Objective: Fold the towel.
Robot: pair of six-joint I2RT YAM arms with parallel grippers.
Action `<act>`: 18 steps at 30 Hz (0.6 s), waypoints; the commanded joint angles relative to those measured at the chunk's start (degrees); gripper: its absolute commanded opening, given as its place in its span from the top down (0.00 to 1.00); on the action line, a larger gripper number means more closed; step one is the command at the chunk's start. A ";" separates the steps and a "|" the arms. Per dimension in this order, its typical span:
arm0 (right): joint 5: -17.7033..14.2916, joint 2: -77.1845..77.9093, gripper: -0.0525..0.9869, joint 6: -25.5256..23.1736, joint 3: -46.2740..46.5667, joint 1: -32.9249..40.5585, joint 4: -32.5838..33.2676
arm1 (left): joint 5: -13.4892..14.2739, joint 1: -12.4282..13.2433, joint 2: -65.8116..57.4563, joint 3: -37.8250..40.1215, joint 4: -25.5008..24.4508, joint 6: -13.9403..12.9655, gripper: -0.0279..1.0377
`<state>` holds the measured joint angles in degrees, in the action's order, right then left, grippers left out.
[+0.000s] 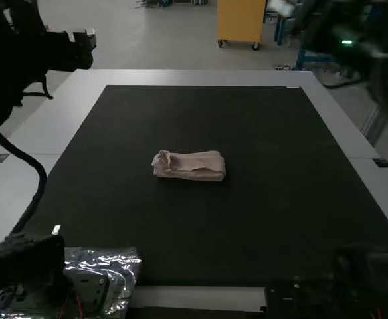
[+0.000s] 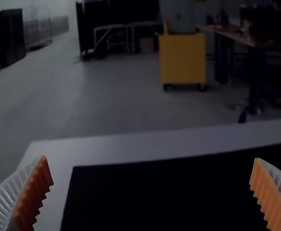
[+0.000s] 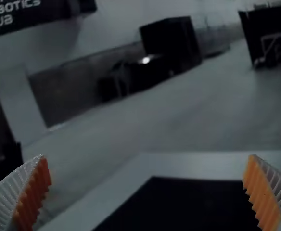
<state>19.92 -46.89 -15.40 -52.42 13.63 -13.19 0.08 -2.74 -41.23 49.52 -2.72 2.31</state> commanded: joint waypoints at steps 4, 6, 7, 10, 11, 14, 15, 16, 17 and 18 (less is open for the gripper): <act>-1.47 17.63 0.07 0.28 6.81 -5.98 1.41 | 1.94 0.11 10.56 -3.81 1.05 -0.90 0.07; -2.43 23.95 0.07 0.28 8.39 -7.48 2.12 | 2.30 0.11 14.60 -5.31 1.49 -0.81 0.06; -2.52 27.03 0.07 0.19 8.92 -8.27 2.47 | 2.65 0.02 16.71 -6.01 1.49 -0.90 0.07; -2.61 34.94 0.07 0.11 9.88 -10.55 4.40 | 3.09 0.02 22.86 -8.12 0.52 -0.90 0.07; -2.61 37.05 0.07 0.02 10.06 -11.34 5.54 | 3.18 0.11 24.97 -8.74 0.08 -0.90 0.07; -2.61 42.50 0.07 0.02 10.06 -13.80 9.06 | 4.14 0.11 31.65 -10.85 -1.32 -0.90 0.06; -2.61 44.08 0.07 0.02 9.97 -14.59 10.03 | 4.41 0.11 33.94 -11.37 -1.67 -0.81 0.07; -2.61 45.49 0.07 0.02 9.97 -15.30 10.82 | 4.93 0.11 36.22 -11.90 -2.20 -0.90 0.07; -2.61 46.72 0.07 0.02 9.88 -16.00 11.61 | 5.02 0.11 38.51 -12.25 -2.55 -0.90 0.06; -2.87 47.25 0.07 0.02 9.53 -16.53 12.49 | 5.46 0.11 40.53 -12.51 -2.90 -0.90 0.06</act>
<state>17.93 -1.19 -15.42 -42.41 -1.28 -1.39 3.68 -2.74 -5.02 37.47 -5.50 2.13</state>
